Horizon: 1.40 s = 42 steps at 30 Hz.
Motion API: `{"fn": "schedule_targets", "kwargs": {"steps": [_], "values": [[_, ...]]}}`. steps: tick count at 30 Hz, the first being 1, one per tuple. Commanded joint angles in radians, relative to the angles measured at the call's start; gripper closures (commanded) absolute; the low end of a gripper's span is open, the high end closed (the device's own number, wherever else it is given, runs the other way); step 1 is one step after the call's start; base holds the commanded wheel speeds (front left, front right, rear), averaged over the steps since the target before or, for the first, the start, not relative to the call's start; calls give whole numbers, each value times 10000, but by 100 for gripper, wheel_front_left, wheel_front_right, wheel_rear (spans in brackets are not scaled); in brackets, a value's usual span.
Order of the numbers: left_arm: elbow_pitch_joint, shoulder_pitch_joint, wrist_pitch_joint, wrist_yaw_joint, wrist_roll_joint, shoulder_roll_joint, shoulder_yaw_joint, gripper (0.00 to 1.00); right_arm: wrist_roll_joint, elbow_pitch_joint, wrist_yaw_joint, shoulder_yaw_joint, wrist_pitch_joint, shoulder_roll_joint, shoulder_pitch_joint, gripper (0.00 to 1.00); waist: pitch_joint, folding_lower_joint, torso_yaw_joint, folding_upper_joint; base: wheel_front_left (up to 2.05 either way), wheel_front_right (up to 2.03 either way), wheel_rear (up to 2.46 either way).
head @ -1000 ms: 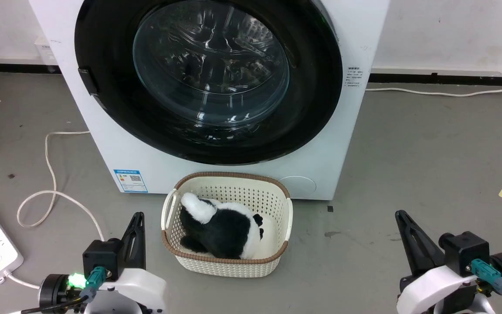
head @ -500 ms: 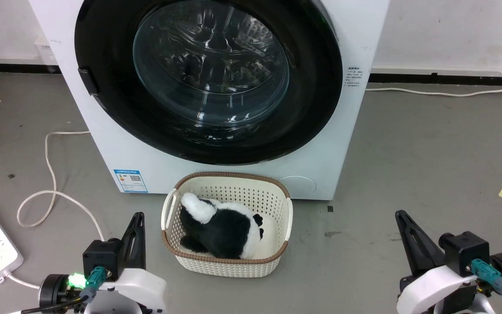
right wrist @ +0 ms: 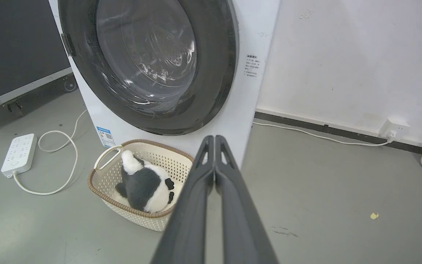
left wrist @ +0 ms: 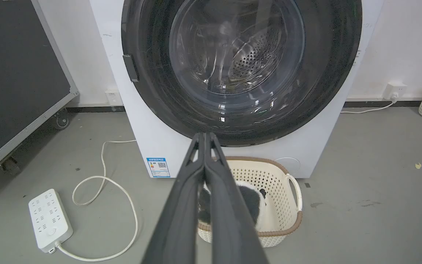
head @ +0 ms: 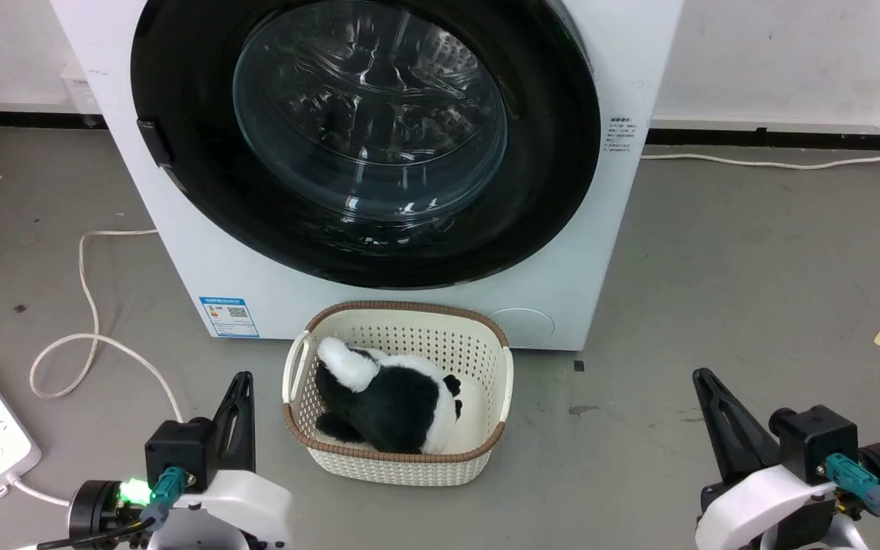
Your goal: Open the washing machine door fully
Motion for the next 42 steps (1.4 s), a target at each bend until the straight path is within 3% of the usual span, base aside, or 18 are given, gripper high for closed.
{"fn": "schedule_targets", "kwargs": {"steps": [1, 42], "values": [[-35, 151, 3, 22, 87, 22, -7, 100, -76, -41, -9, -11, 5, 19, 182, 100, 0, 0, 0, 0, 0, 0, 0], [-35, 151, 3, 22, 87, 22, -7, 100, -76, -41, -9, -11, 5, 19, 182, 100, 0, 0, 0, 0, 0, 0, 0]]}}
